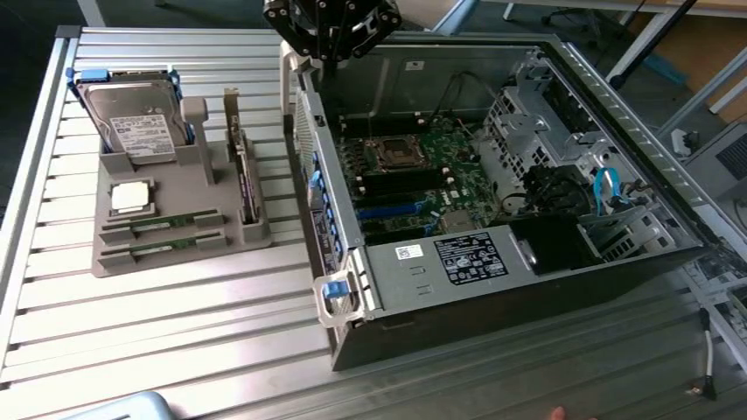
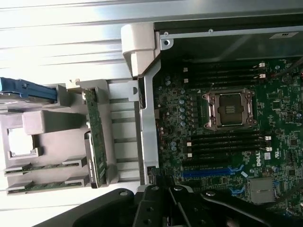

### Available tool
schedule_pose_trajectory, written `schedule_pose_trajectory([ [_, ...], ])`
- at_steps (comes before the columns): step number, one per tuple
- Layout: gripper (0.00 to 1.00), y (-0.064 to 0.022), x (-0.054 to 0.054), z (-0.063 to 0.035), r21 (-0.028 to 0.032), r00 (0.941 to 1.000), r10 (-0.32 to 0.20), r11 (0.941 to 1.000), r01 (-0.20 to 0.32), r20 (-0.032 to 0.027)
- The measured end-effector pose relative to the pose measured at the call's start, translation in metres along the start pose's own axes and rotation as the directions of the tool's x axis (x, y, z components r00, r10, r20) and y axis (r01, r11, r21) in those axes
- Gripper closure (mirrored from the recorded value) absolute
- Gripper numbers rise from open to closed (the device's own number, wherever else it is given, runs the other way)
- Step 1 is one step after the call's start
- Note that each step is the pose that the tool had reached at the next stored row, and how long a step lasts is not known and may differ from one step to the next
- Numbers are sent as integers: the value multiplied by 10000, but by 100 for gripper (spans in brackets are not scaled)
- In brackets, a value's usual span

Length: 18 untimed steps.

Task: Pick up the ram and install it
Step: 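Reach for the ram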

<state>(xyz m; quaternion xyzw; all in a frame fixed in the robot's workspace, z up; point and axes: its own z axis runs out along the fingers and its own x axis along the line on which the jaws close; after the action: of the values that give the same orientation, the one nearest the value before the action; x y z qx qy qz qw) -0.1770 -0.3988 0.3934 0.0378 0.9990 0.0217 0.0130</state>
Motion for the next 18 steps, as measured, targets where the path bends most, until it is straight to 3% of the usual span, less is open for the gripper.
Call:
schedule_pose_trajectory([
  [8, 90, -12, 190, -5, -1, 10000, 1, 10000, -1, 1],
  [18, 90, -22, 324, -8, -1, 10000, 1, 10000, -1, 0],
])
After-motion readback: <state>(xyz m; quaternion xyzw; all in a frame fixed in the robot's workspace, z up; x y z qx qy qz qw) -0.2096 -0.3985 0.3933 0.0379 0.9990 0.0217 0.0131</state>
